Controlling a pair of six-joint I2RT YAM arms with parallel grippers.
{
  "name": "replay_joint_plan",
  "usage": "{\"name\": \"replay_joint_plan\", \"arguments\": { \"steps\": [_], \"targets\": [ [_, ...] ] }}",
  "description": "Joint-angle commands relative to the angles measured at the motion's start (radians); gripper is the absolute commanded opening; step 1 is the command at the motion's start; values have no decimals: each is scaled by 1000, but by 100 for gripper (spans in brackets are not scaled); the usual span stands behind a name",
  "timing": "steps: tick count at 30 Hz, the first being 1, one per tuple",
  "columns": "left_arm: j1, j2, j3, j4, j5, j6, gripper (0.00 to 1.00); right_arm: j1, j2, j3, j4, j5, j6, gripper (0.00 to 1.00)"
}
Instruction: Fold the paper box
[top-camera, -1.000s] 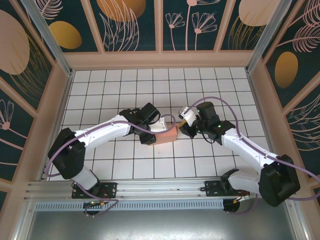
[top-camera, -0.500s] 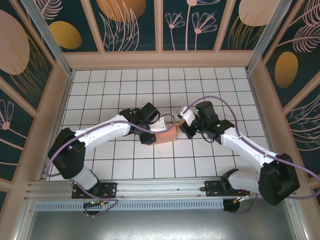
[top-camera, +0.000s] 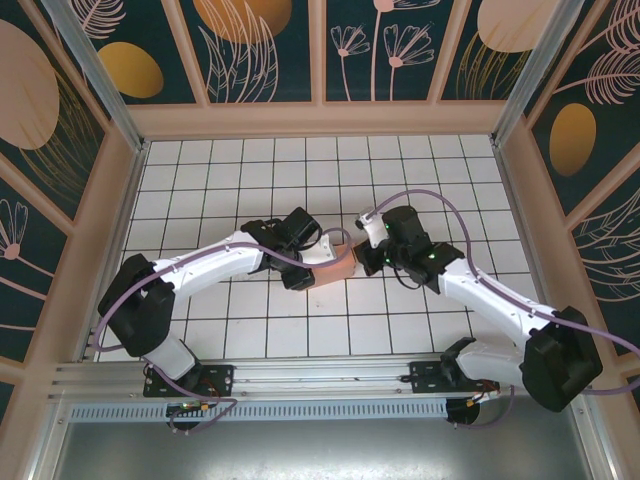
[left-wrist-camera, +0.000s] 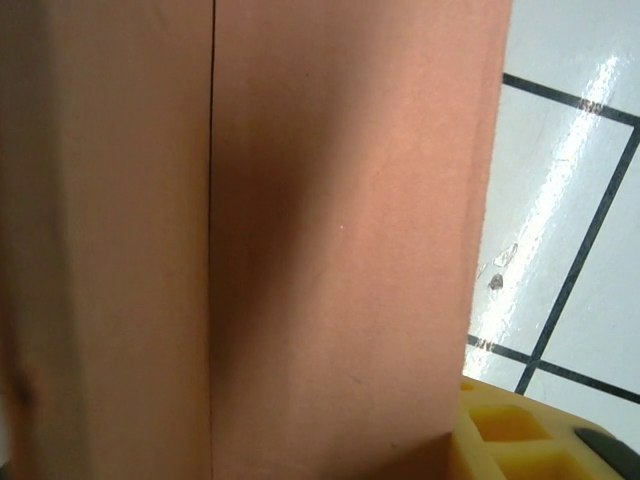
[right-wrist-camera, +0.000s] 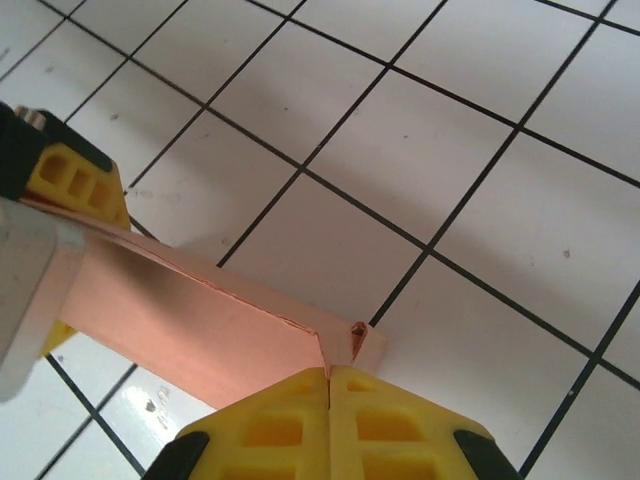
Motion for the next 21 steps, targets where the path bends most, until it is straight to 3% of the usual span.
{"name": "replay_joint_plan", "arguments": {
  "steps": [1,9,21],
  "targets": [
    [0,38,-21,6,-14,-41,41,32,-49,-27,50,67,218,0],
    [0,42,-23,18,-21,-52,42,81,-76,-72,39,150,378,0],
    [1,40,-25,31,-14,-104,49,133,-142,-191,136,226,370,0]
  ]
}}
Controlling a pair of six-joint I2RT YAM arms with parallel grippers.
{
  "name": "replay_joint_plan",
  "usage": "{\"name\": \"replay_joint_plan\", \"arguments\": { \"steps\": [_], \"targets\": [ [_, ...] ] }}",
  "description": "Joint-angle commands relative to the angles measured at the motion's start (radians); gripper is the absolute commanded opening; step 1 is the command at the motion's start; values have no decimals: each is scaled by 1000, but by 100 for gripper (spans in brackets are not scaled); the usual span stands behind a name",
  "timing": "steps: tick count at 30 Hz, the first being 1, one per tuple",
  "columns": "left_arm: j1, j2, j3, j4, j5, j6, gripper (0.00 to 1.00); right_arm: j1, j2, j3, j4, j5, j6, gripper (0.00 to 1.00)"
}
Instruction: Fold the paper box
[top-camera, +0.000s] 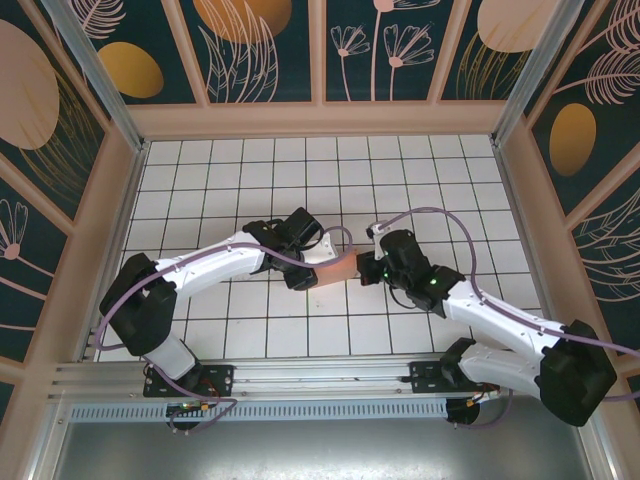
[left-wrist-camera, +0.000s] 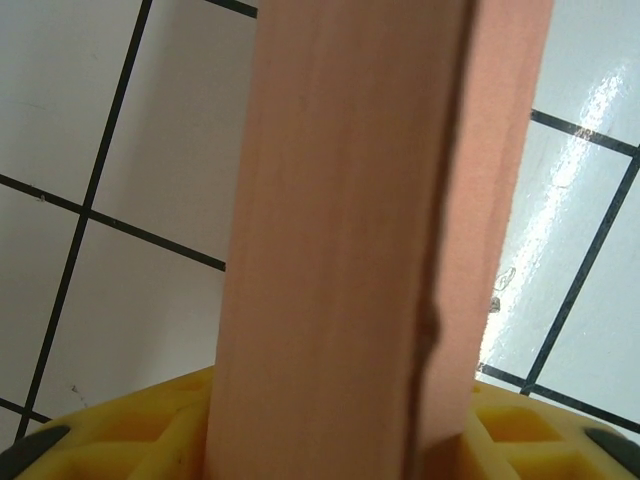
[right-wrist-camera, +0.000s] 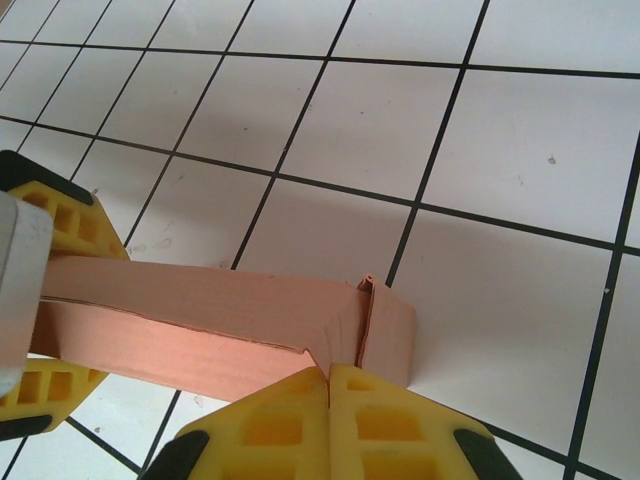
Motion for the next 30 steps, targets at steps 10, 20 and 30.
{"name": "replay_joint_plan", "arguments": {
  "steps": [10,20,30],
  "targets": [
    [6,-51,-23,70,-4,-91,65,19,-3,52,-48,55,43,0],
    [6,-330,-197,329,-56,-317,88,22,8,55,-66,60,66,0],
    [6,-620,-301,279,-336,-610,99,21,76,114,-88,65,95,0]
  ]
}}
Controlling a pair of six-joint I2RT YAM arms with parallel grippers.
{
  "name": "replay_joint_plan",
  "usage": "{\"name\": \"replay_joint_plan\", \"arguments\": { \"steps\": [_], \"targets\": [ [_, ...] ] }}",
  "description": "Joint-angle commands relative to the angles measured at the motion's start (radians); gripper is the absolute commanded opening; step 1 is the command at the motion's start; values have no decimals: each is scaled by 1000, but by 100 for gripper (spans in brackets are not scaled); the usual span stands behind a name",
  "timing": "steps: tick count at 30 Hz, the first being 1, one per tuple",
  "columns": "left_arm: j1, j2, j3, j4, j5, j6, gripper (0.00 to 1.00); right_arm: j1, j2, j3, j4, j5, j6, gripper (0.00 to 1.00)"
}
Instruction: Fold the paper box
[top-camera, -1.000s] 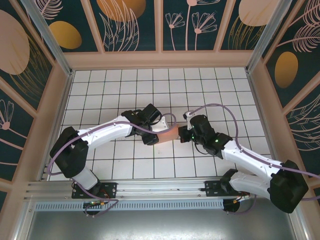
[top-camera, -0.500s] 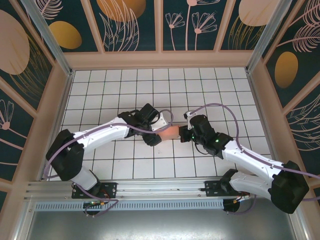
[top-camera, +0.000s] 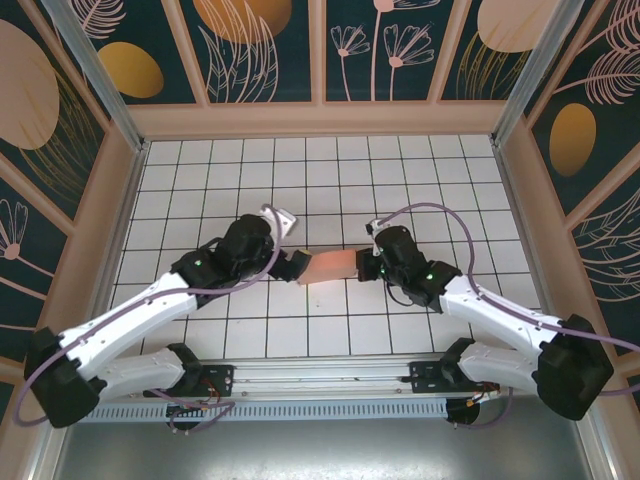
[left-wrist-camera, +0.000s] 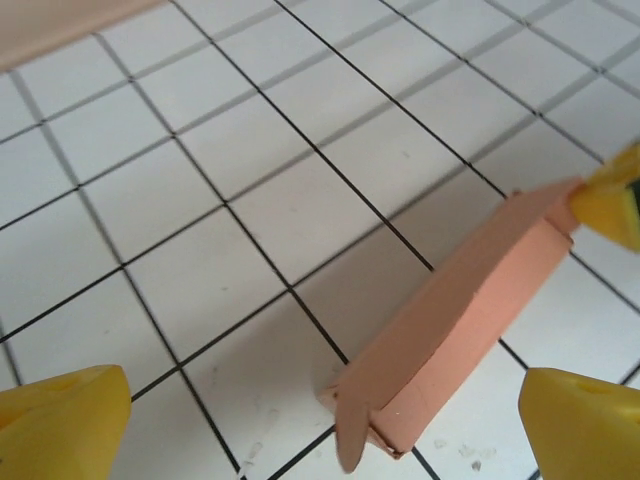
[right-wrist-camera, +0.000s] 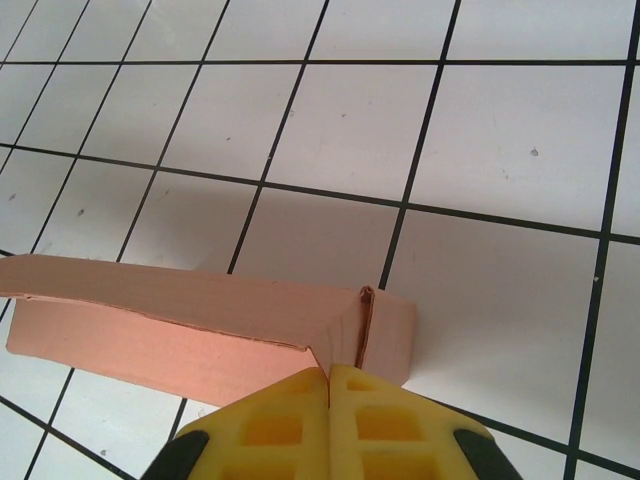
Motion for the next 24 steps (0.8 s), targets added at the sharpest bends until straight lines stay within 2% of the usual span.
{"name": "replay_joint_plan", "arguments": {
  "steps": [1,4,7,11,15,17,22,24],
  "targets": [
    [3,-70,-49,-16,-104,-141,97,9,39,62,-39,19,24,0],
    [3,-63,-36,-97,-104,-200,93,9,76,95,-54,15,14,0],
    [4,9,19,-196,-125,-275,89,8,108,114,-66,24,7,0],
    [3,95,64,-236,-124,-328,79,8,153,154,-103,35,10,0],
    [4,132,89,-239,-94,-319,71,9,170,180,-123,39,16,0],
    [4,153,97,-250,-86,-302,63,9,174,189,-128,40,15,0],
    [4,205,102,-288,-163,-292,51,9,180,201,-140,31,10,0],
    [6,218,102,-294,-152,-291,50,9,175,200,-145,29,15,0]
  ]
}}
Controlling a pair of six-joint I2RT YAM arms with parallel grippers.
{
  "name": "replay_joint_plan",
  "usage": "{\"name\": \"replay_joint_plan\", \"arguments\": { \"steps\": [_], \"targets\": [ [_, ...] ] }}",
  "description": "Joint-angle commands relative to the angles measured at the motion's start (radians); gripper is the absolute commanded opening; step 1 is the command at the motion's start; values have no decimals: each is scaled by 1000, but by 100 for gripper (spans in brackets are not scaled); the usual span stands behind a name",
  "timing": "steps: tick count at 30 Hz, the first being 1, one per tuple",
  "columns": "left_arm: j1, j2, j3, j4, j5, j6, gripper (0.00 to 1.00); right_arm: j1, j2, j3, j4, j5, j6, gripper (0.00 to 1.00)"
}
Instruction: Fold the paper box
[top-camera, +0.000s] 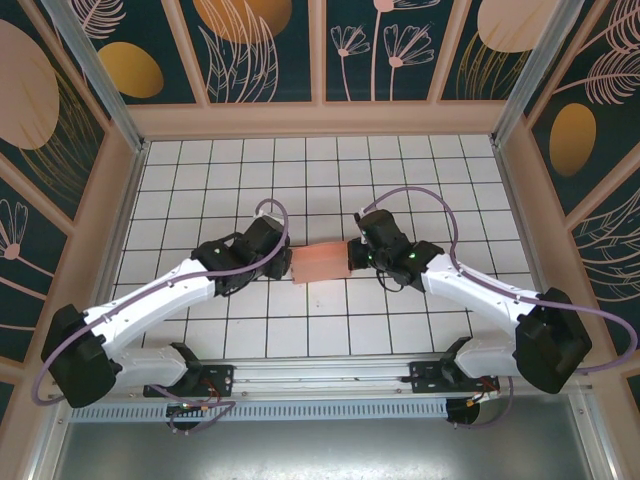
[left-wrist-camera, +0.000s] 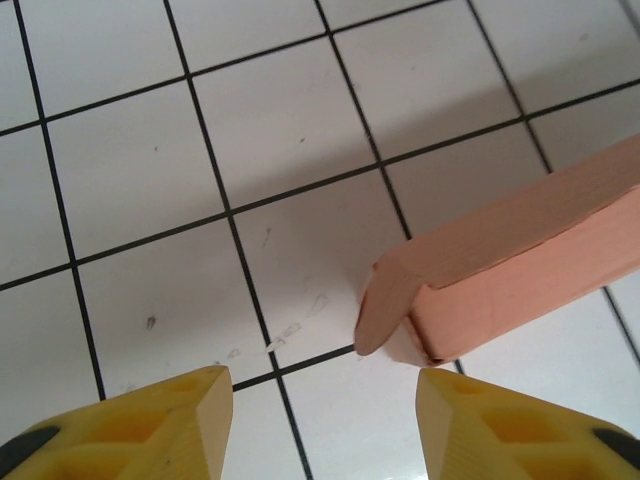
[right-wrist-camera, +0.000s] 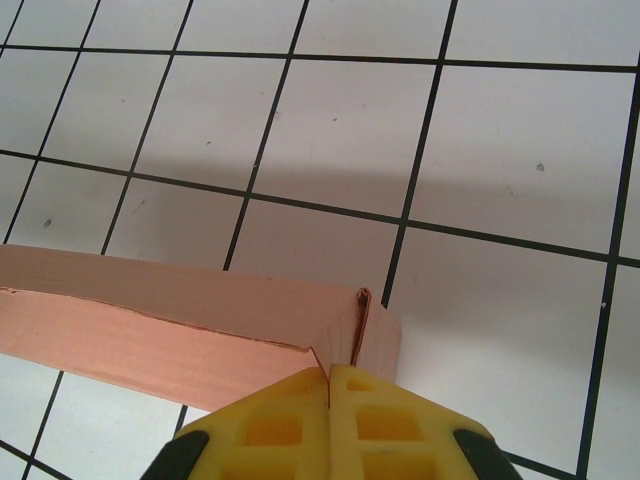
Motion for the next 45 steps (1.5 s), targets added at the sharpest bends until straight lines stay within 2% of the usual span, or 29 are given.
{"name": "replay_joint_plan", "arguments": {
  "steps": [1,8,16,33,37,43,45],
  "targets": [
    [5,23,47,-49,-12,1,50,8,2,27,-42,6,15,0],
    [4,65,73,-17,13,-1,35,9,7,24,-32,-14,19,0],
    [4,106,92,-12,26,-11,23,11,-2,25,-36,-13,12,0],
    [4,142,103,2,38,-3,20,16,-2,14,-27,-24,16,0],
    [4,140,103,5,39,-9,10,20,-3,12,-25,-24,19,0],
    [4,150,95,19,53,-33,0,31,-3,12,-27,-13,15,0],
    [4,149,95,23,52,-54,0,37,-3,12,-30,-4,7,0]
  ]
}}
